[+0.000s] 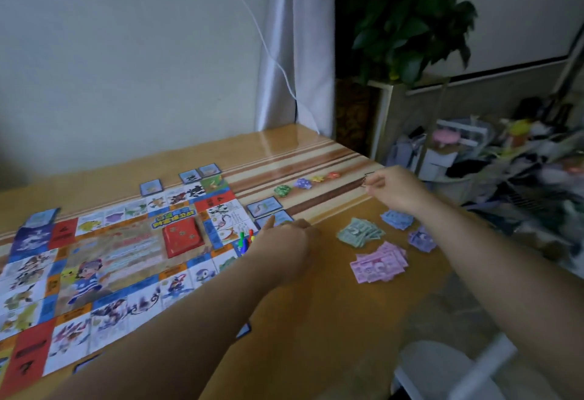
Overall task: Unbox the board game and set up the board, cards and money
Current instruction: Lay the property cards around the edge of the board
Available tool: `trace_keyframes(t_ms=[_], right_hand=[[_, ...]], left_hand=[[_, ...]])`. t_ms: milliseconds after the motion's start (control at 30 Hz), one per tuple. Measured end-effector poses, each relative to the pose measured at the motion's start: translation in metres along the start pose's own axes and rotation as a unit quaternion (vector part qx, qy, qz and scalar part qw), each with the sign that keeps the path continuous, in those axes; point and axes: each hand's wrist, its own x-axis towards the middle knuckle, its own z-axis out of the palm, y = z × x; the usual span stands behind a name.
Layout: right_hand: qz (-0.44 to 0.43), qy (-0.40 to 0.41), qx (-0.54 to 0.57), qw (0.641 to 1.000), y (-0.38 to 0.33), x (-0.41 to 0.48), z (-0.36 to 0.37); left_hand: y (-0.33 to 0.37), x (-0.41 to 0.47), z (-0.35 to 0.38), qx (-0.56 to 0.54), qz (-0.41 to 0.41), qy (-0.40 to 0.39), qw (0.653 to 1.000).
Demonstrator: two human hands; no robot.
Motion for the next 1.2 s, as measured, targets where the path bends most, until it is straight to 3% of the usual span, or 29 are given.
trace_keyframes(t_ms=[100, 300, 500, 933, 1200], right_hand=[[0.052, 0.019, -0.022, 0.998, 0.014, 0.03, 0.0], [0.132, -0.035, -0.088, 0.987, 0.029, 0.077, 0.011], [0.11, -0.138, -0.108, 0.978, 0.035, 0.1, 0.021], [0.07, -0.176, -0.233, 0.954, 0.027, 0.117, 0.022], [0.117, -0.236, -0.202, 0.943, 0.025, 0.13, 0.012]], left_hand=[[-0.004, 0.033, 0.009, 0.013, -0.012, 0.008, 1.0], [-0.013, 0.075, 0.014, 0.014, 0.002, 0.008, 1.0], [-0.018, 0.094, 0.02, 0.002, 0.01, -0.026, 1.0], [-0.017, 0.093, 0.019, 0.023, 0.007, -0.03, 0.999], [-0.016, 0.092, 0.019, 0.015, 0.001, -0.026, 1.0]])
